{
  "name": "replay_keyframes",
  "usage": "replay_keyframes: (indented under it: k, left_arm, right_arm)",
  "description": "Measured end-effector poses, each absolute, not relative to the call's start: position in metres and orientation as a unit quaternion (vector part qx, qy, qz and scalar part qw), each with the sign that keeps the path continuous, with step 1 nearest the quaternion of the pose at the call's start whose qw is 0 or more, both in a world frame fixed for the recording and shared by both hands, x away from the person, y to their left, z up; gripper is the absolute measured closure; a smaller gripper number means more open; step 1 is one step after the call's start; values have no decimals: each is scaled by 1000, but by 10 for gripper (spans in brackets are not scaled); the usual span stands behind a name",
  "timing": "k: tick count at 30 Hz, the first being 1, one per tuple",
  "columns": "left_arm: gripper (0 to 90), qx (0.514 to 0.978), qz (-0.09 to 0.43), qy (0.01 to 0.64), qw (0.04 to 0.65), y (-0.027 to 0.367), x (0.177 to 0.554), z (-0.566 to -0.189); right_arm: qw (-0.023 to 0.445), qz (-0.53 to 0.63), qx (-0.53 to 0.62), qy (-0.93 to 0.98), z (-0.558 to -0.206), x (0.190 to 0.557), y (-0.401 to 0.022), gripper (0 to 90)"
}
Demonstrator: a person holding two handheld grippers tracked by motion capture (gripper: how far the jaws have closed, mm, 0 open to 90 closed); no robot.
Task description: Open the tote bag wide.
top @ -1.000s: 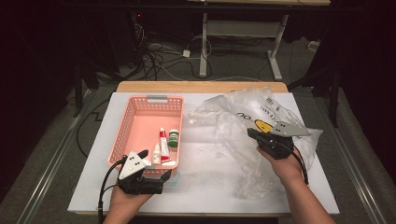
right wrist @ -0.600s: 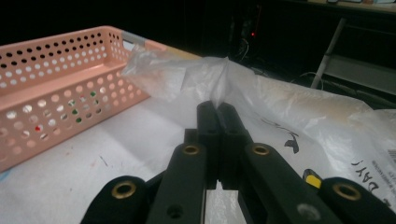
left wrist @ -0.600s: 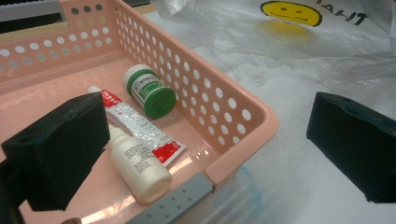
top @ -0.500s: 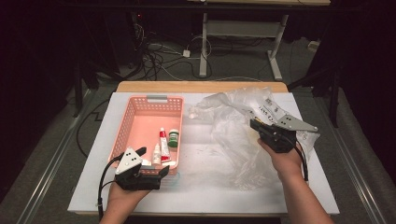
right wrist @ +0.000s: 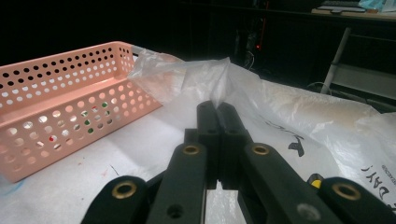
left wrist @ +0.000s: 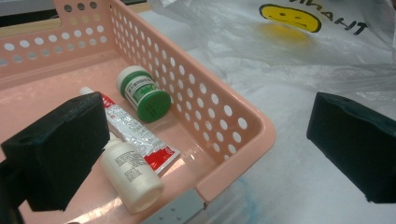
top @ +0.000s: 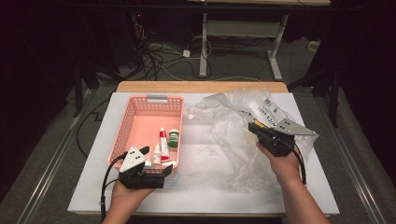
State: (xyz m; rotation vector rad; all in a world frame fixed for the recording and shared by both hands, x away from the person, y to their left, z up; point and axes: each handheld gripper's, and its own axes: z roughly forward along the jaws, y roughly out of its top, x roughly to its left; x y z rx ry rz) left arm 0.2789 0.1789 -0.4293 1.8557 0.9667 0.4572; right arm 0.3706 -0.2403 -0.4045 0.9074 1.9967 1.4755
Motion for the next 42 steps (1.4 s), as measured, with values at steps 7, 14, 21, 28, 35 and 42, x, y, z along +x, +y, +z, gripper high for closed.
replay_keyframes:
  k: [7, 14, 21, 28, 35, 42]
  left_arm:
    - [0, 753, 171, 406, 489, 182, 284, -424]
    - [0, 747, 168, 416, 490, 184, 296, -410]
    - [0, 748, 176, 419, 484, 182, 316, -400]
    - [0, 751, 184, 424, 472, 176, 337, -395]
    - [0, 756, 178, 439, 451, 176, 359, -395]
    - [0, 757, 171, 462, 428, 179, 383, -399]
  right_arm:
    - [241, 543, 336, 731, -405, 372, -241, 900]
    - [235, 546, 337, 730, -405, 374, -243, 900]
    - [233, 548, 335, 730, -405, 374, -244, 900]
    - [234, 548, 334, 730, -405, 375, -244, 900]
    - [233, 547, 336, 730, -405, 376, -244, 900]
    - [233, 547, 335, 731, -406, 376, -244, 900]
